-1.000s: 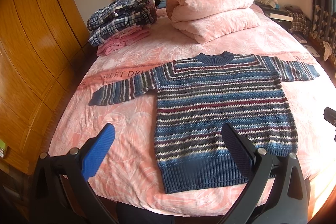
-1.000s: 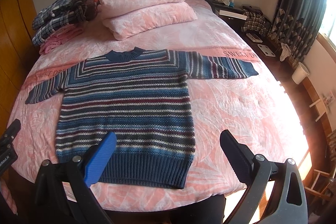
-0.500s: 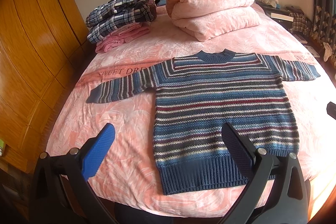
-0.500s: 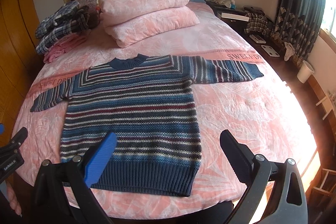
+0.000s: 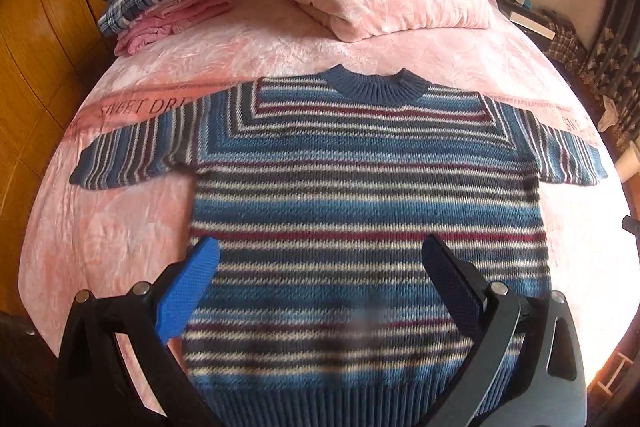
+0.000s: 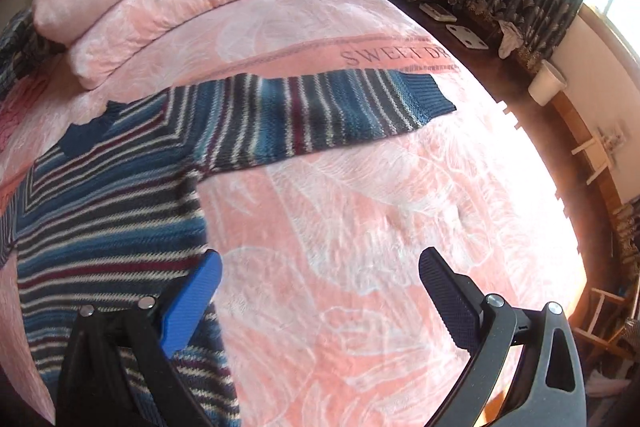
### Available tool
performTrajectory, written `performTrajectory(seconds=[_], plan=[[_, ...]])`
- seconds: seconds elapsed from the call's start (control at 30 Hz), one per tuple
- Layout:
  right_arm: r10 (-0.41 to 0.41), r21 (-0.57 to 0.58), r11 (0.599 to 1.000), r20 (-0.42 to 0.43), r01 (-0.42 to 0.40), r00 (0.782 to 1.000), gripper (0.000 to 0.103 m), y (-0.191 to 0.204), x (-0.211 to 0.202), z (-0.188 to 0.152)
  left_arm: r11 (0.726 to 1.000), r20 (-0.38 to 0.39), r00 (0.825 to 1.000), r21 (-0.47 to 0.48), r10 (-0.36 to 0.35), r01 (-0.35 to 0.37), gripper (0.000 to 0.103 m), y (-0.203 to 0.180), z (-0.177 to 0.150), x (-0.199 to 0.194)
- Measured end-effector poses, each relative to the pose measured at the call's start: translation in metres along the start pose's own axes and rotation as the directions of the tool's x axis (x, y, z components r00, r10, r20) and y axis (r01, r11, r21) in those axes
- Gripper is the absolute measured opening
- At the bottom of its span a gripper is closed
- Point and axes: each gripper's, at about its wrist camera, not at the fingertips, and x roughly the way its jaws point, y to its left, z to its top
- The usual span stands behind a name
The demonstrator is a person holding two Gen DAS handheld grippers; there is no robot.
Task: Fold small clothes
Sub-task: 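Grasp the sweater's sleeve cuff with the right tool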
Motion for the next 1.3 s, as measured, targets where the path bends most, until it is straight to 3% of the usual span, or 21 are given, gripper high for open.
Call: performTrajectory(seconds=[0.13, 0.27, 0.4, 0.63, 0.73, 0.83, 0.9, 1.07, 1.3], plan=[[-0.048, 0.078, 0.995, -0.089, 0.055, 0.995, 0.099, -0.062, 0.068, 0.063, 1.0, 0.008, 1.0, 0.005, -0.021, 0.021, 0.1, -0.047, 0.041, 0.039], [0.03, 0.181, 0.984, -0.132, -0.005, 0.991, 0.098, -0.115, 0.123, 0.106, 0.999, 0.006, 0.999, 0.031, -0.037, 0.036, 0.1, -0.093, 0.071, 0.073], [0.099, 0.297, 0.954, -0.171, -0.044, 0.98, 0.088, -0.148, 0.167, 0.13, 0.998, 0.015, 0.999, 0.06, -0.03, 0.029, 0.1, -0.13, 0.088, 0.102], [0.119, 0.354, 0.934, -0.169, -0.052, 0.978, 0.078, -0.171, 0.211, 0.151, 0.995, 0.036, 0.999, 0.098, 0.001, -0.005, 0.1, -0.163, 0.095, 0.127], [0.105, 0.377, 0.925, -0.135, -0.046, 0.985, 0.072, -0.17, 0.212, 0.155, 0.995, 0.03, 1.0, 0.104, -0.001, -0.002, 0.1, -0.169, 0.095, 0.134], [0.071, 0.337, 0.941, -0.107, -0.031, 0.992, 0.046, -0.16, 0.211, 0.164, 0.993, 0.025, 1.0, 0.114, 0.002, -0.005, 0.1, -0.169, 0.094, 0.137], [0.084, 0.283, 0.957, -0.082, -0.058, 0.993, 0.013, -0.146, 0.203, 0.167, 0.993, 0.027, 1.0, 0.12, 0.01, -0.013, 0.1, -0.166, 0.092, 0.138], [0.056, 0.107, 0.992, 0.045, -0.061, 0.997, 0.013, -0.111, 0.156, 0.171, 0.994, 0.012, 0.999, 0.107, 0.033, -0.034, 0.1, -0.14, 0.085, 0.141], [0.239, 0.114, 0.961, 0.127, -0.254, 0.963, 0.013, -0.09, 0.099, 0.164, 0.999, -0.023, 0.998, 0.014, 0.05, -0.05, 0.1, -0.076, 0.077, 0.144]])
